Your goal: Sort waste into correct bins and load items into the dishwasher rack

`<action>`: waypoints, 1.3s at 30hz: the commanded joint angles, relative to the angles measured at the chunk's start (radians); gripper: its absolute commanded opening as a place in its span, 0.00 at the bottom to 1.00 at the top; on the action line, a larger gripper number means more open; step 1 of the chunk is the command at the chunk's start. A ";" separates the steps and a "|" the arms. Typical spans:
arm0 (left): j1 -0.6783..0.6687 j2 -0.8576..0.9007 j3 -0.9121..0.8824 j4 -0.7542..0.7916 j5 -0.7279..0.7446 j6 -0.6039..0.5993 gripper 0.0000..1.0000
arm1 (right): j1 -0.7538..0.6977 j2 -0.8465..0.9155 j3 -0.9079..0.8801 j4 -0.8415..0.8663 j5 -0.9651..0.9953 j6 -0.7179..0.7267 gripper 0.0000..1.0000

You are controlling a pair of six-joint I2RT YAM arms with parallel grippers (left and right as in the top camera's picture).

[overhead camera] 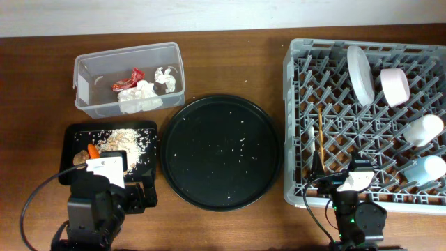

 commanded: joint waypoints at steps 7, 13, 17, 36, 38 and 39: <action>-0.002 -0.004 -0.002 0.002 -0.007 -0.009 0.99 | 0.005 -0.006 -0.005 -0.004 -0.013 -0.011 0.98; -0.001 -0.034 -0.006 -0.002 -0.021 -0.001 0.99 | 0.005 -0.006 -0.005 -0.004 -0.013 -0.011 0.98; 0.064 -0.293 -0.292 0.233 -0.022 0.003 0.99 | 0.005 -0.006 -0.005 -0.004 -0.013 -0.011 0.98; 0.095 -0.565 -0.825 0.899 0.039 0.077 0.99 | 0.005 -0.005 -0.005 -0.004 -0.013 -0.011 0.98; 0.095 -0.565 -0.825 0.899 0.039 0.077 0.99 | 0.005 -0.005 -0.005 -0.004 -0.013 -0.011 0.98; 0.095 -0.565 -0.825 0.899 0.039 0.077 0.99 | 0.005 -0.005 -0.005 -0.004 -0.013 -0.011 0.98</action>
